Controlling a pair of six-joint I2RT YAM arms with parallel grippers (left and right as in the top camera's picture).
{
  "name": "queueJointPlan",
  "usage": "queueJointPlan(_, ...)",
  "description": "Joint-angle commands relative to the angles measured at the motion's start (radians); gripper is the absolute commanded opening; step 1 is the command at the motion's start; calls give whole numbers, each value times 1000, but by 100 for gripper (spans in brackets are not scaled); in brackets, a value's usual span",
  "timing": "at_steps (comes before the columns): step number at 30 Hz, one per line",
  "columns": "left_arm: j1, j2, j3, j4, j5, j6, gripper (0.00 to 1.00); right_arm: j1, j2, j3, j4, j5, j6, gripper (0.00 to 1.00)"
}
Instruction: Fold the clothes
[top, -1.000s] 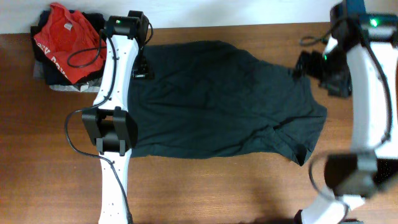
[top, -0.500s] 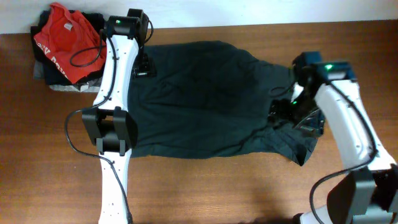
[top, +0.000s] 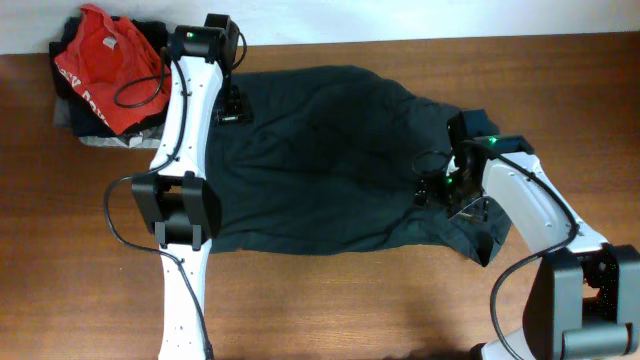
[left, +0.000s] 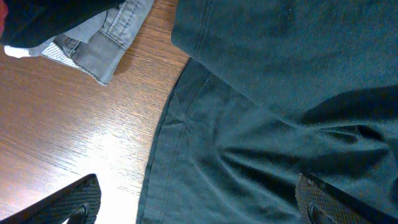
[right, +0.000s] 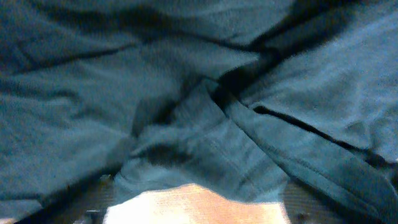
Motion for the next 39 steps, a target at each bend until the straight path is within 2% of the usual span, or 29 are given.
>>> queueJointPlan(1,5,-15,14,11,9,8,100,6,22,-7,45,-9,-58,84)
queueJointPlan(19,5,-14,14,23,12,8,99,6,180,-7,123,-47,-91,84)
queueJointPlan(22,5,-14,14,25,12,8,99,6,183,-8,128,-47,-91,76)
queueJointPlan(33,5,-14,14,25,12,8,99,6,183,-7,127,-39,-90,28)
queueJointPlan(39,5,-14,14,25,12,8,99,5,183,18,97,-13,-86,13)
